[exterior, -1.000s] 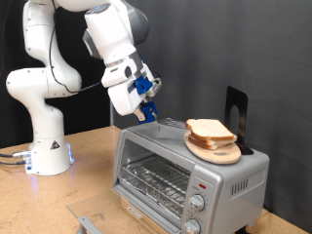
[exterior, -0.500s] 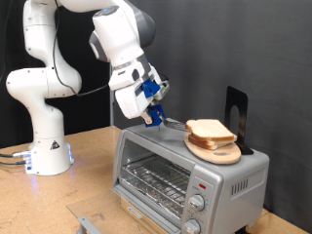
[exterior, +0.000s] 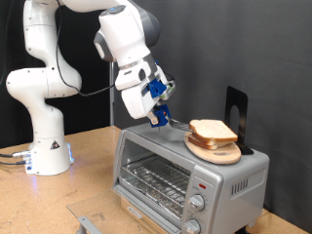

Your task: Make a piece of toast with the oven

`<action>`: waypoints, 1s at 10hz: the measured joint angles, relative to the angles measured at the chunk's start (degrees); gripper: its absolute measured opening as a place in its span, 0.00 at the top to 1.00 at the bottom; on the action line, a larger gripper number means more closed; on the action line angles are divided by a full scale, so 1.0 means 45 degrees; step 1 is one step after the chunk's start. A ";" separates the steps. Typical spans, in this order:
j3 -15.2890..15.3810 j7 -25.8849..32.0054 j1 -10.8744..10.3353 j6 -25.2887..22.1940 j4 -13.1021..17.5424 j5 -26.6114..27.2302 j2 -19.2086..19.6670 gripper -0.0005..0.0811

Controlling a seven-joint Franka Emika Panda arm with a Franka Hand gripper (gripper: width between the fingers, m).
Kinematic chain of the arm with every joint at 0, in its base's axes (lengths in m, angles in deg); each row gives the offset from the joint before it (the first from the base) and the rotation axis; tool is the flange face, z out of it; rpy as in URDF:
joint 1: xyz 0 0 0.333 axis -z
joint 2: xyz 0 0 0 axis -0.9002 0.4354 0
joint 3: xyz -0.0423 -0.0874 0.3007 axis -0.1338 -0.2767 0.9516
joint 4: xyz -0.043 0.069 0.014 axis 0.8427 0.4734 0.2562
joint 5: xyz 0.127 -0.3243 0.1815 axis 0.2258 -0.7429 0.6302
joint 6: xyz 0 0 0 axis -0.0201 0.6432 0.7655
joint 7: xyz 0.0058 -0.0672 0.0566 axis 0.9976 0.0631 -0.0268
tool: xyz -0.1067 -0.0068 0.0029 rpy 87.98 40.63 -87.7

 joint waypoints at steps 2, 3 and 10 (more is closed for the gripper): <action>0.0057 -0.0420 0.0003 -0.0027 0.0194 -0.0778 0.0284 0.45; 0.0091 -0.0736 0.0003 -0.0142 0.0319 -0.1244 0.0450 0.45; 0.0084 -0.2140 0.0035 -0.1015 0.1854 -0.1520 0.1646 0.45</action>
